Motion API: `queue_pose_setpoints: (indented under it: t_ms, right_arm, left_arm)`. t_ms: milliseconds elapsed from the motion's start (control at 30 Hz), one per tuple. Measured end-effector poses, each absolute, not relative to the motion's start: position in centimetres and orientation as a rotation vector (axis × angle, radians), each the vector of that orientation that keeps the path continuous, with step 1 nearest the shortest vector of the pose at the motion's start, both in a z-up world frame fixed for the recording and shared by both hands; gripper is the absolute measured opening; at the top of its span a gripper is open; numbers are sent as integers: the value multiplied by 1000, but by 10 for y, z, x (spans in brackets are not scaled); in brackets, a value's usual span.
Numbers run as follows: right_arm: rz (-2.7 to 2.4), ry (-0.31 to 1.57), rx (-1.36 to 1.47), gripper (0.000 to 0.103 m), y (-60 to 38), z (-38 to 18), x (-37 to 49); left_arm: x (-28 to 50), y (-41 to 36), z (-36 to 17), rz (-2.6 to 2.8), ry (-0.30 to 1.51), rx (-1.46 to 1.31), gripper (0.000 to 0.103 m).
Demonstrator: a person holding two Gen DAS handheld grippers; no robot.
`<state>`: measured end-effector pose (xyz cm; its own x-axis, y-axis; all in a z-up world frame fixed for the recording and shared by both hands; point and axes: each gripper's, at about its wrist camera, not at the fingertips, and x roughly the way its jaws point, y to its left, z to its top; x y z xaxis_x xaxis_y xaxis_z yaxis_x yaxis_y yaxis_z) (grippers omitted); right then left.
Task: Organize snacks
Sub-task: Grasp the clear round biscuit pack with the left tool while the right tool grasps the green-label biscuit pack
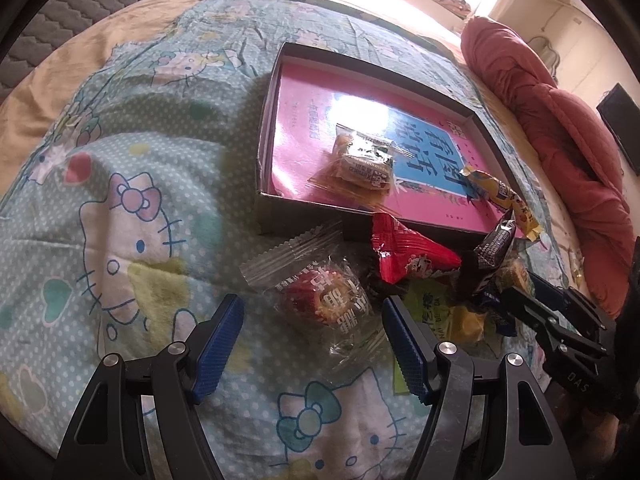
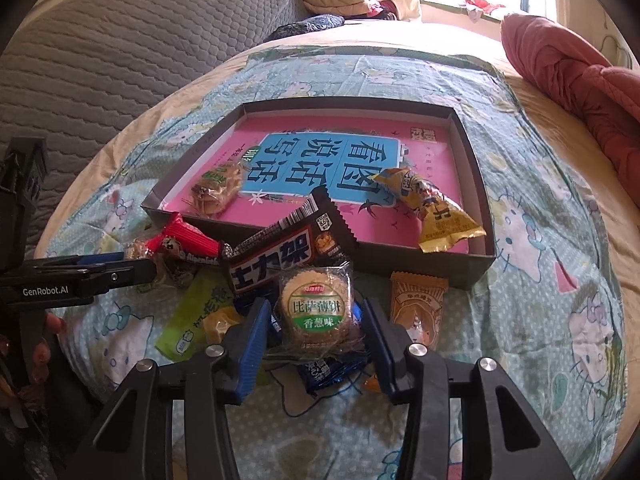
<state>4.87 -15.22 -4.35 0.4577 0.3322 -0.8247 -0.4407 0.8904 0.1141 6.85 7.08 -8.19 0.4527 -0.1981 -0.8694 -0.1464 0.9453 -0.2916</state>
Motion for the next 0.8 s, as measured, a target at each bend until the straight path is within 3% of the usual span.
queue_pose_setpoints:
  t_ms: [133,267,500,800]
  right_arm:
    - [482,977,-125,41,-153,-42,50]
    - [481,974,-132,40,-153,-42,50]
    - [476,971,-111,40,-158,-40,49]
    - [467,965,-22,40,-174,-32,52]
  left_arm:
    - [71,70,-83,-26,1106,-333,67]
    - [73,68,-84,-42,1104,-326,54]
    - [74,66,-81,-58,1092,-306,48]
    - [64,74,-61,-53,1035,-313,48]
